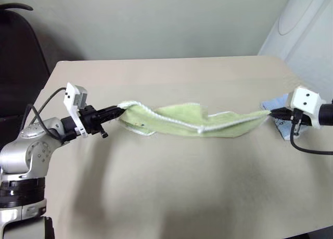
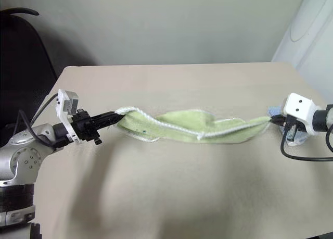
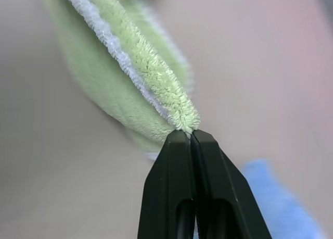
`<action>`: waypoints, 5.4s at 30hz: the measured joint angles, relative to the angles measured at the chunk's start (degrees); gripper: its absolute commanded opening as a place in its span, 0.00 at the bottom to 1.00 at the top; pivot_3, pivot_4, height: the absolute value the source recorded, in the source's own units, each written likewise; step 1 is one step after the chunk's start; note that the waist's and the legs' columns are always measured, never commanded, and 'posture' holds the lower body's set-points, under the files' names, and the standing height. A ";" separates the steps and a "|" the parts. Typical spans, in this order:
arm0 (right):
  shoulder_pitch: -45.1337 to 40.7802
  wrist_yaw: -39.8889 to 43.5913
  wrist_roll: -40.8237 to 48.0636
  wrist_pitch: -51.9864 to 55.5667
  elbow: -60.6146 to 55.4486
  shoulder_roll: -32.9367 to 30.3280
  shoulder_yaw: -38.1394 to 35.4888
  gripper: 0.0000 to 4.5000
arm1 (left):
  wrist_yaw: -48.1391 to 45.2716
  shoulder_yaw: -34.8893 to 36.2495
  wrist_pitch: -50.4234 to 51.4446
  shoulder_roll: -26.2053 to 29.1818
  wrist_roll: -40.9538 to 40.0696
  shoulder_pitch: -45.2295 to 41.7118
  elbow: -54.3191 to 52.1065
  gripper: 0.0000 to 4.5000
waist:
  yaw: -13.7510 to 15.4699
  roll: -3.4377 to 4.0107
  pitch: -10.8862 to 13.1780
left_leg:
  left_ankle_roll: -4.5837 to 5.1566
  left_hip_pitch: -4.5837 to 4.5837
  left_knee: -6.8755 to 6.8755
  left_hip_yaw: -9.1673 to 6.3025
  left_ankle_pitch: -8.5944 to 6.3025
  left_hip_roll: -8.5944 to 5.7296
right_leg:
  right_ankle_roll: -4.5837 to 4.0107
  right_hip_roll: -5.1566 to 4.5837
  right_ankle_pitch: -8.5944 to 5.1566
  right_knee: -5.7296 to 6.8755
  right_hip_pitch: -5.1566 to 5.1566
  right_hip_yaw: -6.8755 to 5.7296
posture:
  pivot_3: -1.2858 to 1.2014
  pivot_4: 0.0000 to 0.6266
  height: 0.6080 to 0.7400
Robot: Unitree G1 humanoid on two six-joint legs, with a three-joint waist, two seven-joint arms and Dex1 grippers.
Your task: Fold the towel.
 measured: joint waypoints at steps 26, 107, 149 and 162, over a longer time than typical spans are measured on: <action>-32.89 -8.61 -8.13 -16.92 28.02 5.20 3.65 0.01 | 2.49 -0.36 -16.66 -1.83 8.11 -32.61 30.78 0.00 | -0.37 0.38 0.24 | -0.57 -2.00 -0.39 -0.09 0.48 -0.08 | 0.06 -0.39 0.42 -0.49 -2.20 0.03 | 0.52 0.24 1.00; 18.90 11.51 14.45 8.70 -11.02 -6.87 -8.94 0.01 | -15.72 2.90 -5.32 10.05 -0.01 12.65 2.85 0.00 | -0.21 0.44 0.84 | 0.27 -1.74 -0.23 -0.07 1.56 -0.18 | -0.23 -0.34 1.91 -0.86 -1.75 0.03 | 0.52 0.24 1.00; -17.42 -12.93 -12.64 -8.84 35.49 14.71 11.28 0.66 | 0.43 -11.87 -22.10 -2.40 25.12 -8.20 28.69 0.69 | -0.49 0.66 0.67 | 0.59 -1.60 -0.18 -0.12 1.29 -0.13 | 0.20 -0.40 2.14 -0.83 -1.73 -0.01 | 0.52 0.24 1.00; 1.93 -15.14 5.67 18.76 7.10 14.06 -9.20 0.98 | 8.10 -1.28 -21.98 -2.37 21.31 -4.56 22.26 1.00 | -0.43 0.66 0.68 | 0.46 -1.60 -0.28 -0.03 1.36 -0.14 | 0.06 -0.36 2.06 -0.88 -1.67 -0.02 | 0.52 0.24 1.00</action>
